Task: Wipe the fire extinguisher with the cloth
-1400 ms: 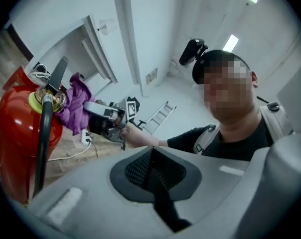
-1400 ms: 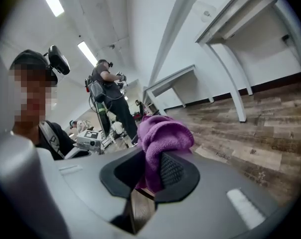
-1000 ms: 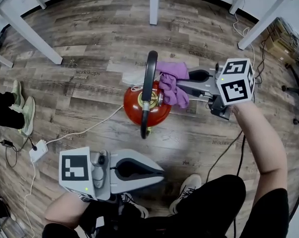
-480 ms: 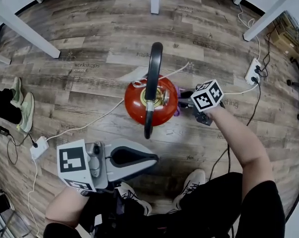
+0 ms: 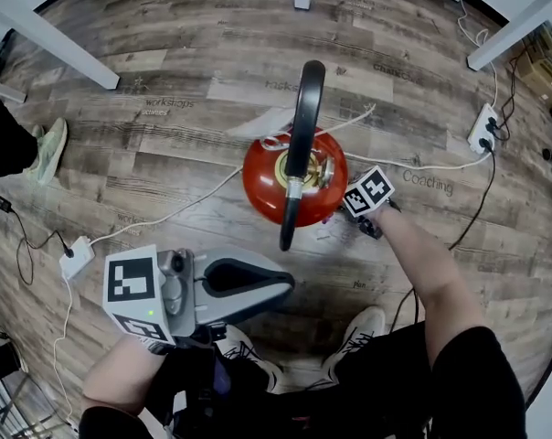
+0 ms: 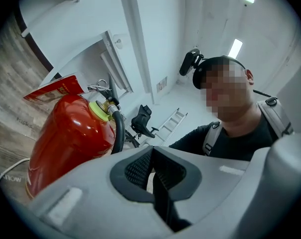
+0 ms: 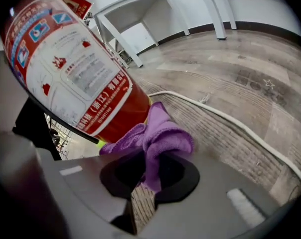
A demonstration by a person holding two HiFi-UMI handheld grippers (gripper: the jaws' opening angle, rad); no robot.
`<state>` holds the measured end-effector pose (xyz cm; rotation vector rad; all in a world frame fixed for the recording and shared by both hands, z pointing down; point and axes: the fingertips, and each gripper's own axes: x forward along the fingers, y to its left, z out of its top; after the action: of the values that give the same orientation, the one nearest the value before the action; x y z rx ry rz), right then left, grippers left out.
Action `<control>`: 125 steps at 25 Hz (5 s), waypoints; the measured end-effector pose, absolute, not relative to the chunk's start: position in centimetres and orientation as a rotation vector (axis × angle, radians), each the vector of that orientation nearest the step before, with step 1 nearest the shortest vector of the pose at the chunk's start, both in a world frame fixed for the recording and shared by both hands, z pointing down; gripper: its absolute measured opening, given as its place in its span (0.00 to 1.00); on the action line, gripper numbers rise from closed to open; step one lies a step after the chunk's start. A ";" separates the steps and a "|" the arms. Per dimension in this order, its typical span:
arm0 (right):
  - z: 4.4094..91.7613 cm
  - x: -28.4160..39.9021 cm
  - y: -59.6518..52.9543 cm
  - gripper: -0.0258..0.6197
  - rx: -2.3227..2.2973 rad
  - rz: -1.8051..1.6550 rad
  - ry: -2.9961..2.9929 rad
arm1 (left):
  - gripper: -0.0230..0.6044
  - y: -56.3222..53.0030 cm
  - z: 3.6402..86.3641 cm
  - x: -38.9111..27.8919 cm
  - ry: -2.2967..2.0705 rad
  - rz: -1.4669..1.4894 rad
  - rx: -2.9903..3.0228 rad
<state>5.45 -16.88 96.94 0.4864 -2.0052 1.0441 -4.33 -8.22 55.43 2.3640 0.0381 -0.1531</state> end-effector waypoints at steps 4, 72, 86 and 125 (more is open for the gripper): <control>91.6 4.5 -17.5 0.13 0.430 0.975 -2.128 | 0.03 -8.5 55.6 -4.2 0.021 -0.162 2.354; 49.9 -0.9 -13.4 0.13 0.552 0.059 -2.640 | 0.03 -6.0 57.7 -2.8 0.052 0.046 2.498; 53.0 -5.8 -14.9 0.12 0.203 -0.629 -2.024 | 0.03 -6.0 57.5 -3.6 0.054 0.019 2.479; 54.8 -5.9 -13.1 0.12 0.107 -0.854 -1.835 | 0.03 -5.4 58.1 -2.7 0.120 0.021 2.440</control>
<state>-5.92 -13.15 54.79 0.1074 -1.8352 -0.8536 -2.67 -5.45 58.07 2.4397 0.1199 0.0211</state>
